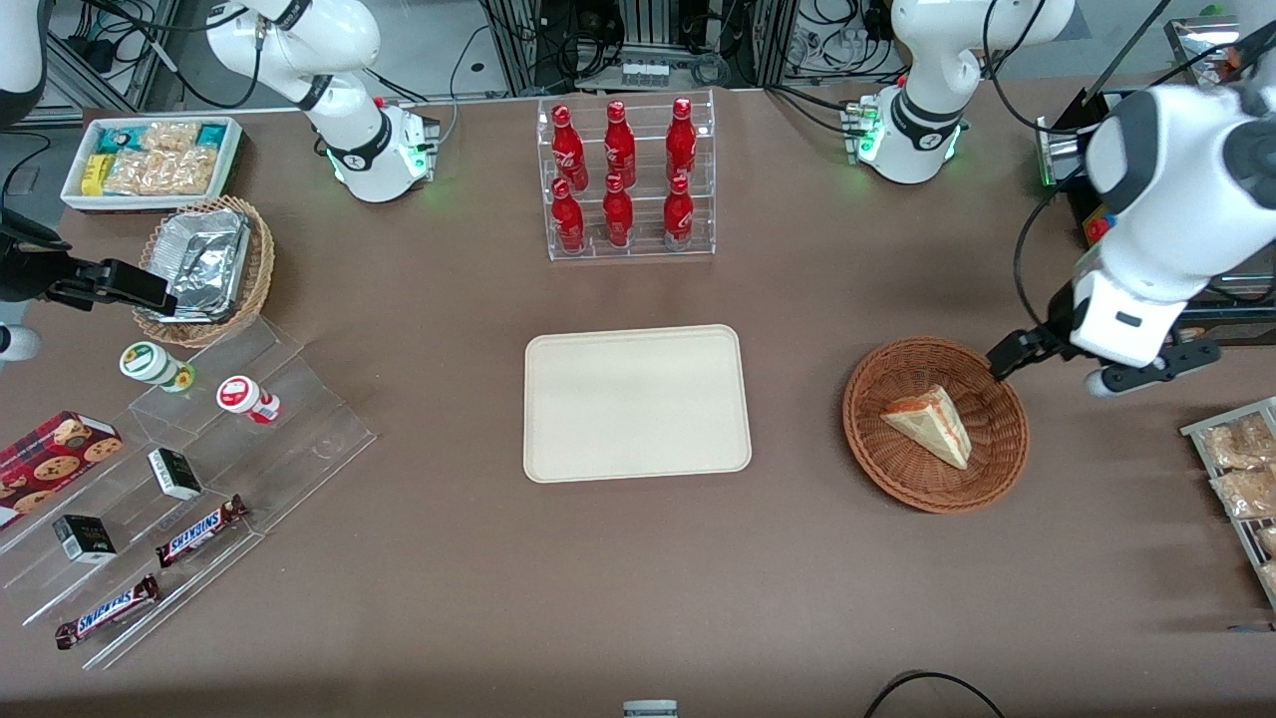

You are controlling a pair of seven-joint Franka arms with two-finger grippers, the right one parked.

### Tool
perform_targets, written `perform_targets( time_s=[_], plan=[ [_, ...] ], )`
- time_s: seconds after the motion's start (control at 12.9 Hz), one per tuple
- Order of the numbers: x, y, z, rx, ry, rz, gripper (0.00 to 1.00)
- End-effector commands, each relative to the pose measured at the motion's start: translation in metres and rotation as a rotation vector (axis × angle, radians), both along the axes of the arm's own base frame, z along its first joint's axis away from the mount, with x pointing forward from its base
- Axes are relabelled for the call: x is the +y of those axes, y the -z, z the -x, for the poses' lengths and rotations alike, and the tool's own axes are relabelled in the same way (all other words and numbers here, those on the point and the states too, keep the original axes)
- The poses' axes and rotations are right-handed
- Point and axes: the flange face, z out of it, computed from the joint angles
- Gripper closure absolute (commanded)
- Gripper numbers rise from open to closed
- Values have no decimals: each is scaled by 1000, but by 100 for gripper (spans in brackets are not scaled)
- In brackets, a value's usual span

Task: Place sandwich from basket to tray
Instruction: 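Lower the left gripper over the sandwich in the wicker basket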

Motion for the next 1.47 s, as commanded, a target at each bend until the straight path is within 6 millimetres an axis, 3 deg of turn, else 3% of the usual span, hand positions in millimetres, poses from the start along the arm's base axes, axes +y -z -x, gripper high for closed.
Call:
perform_targets(
  time_s=[0.0, 0.16, 0.62, 1.24, 1.32, 1.4],
  plan=[
    [-13, 40, 13, -41, -114, 31, 0],
    [-20, 71, 14, -7, -163, 32, 0],
    [-20, 138, 13, 13, -191, 32, 0],
    [-20, 200, 15, -3, -203, 39, 1],
    [-19, 203, 14, -2, -208, 39, 17],
    [-17, 203, 12, -3, -214, 40, 52]
  ],
)
